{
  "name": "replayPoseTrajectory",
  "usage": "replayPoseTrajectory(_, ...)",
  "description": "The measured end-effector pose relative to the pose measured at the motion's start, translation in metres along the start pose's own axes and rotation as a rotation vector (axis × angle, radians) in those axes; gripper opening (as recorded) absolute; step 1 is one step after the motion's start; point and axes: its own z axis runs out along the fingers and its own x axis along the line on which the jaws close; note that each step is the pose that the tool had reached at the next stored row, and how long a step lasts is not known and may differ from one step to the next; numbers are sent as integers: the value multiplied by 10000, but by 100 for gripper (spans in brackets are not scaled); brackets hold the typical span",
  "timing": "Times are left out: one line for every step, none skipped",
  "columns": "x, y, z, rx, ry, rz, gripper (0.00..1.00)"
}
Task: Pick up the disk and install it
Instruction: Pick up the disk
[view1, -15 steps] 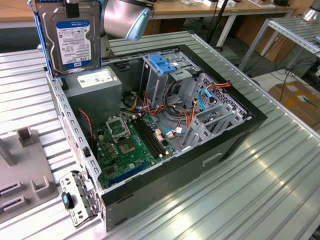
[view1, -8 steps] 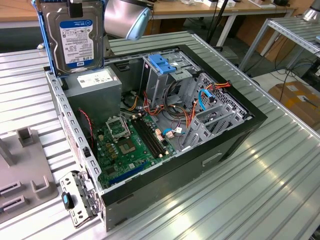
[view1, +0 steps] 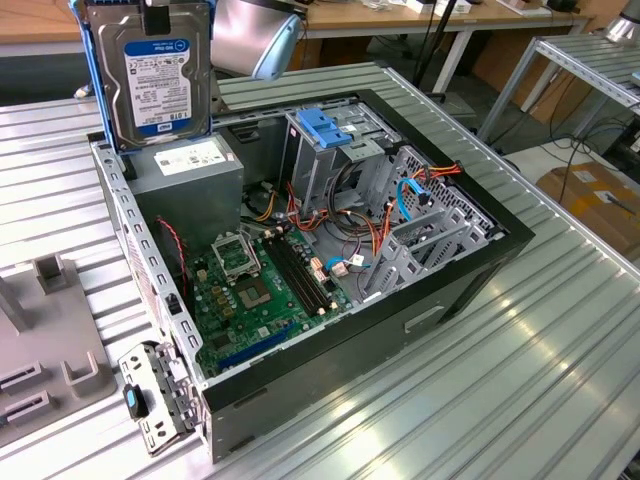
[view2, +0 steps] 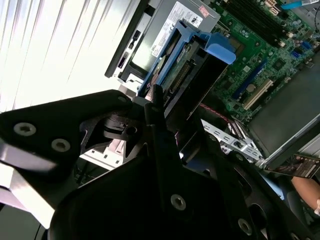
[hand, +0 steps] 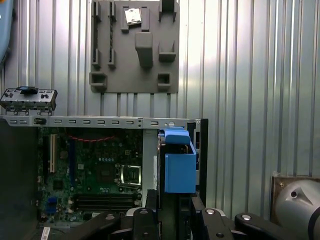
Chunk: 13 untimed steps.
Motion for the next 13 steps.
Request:
replayPoseTrajectory(0, -2, 0, 0, 0, 0, 35)
replayPoseTrajectory(0, -4, 0, 0, 0, 1, 35)
replayPoseTrajectory(0, -6, 0, 0, 0, 1, 35)
replayPoseTrajectory(0, -9, 0, 0, 0, 0, 35)
replayPoseTrajectory(0, -11, 0, 0, 0, 1, 35)
replayPoseTrajectory(0, -13, 0, 0, 0, 0, 35)
replayPoseTrajectory(0, -15, 0, 0, 0, 0, 35)
replayPoseTrajectory(0, -17, 0, 0, 0, 0, 35)
replayPoseTrajectory(0, -19, 0, 0, 0, 1, 35)
replayPoseTrajectory(0, -21, 0, 0, 0, 1, 35)
replayPoseTrajectory(1, -25, 0, 0, 0, 1, 35)
replayPoseTrajectory(0, -29, 0, 0, 0, 1, 35)
replayPoseTrajectory(0, -31, 0, 0, 0, 1, 35)
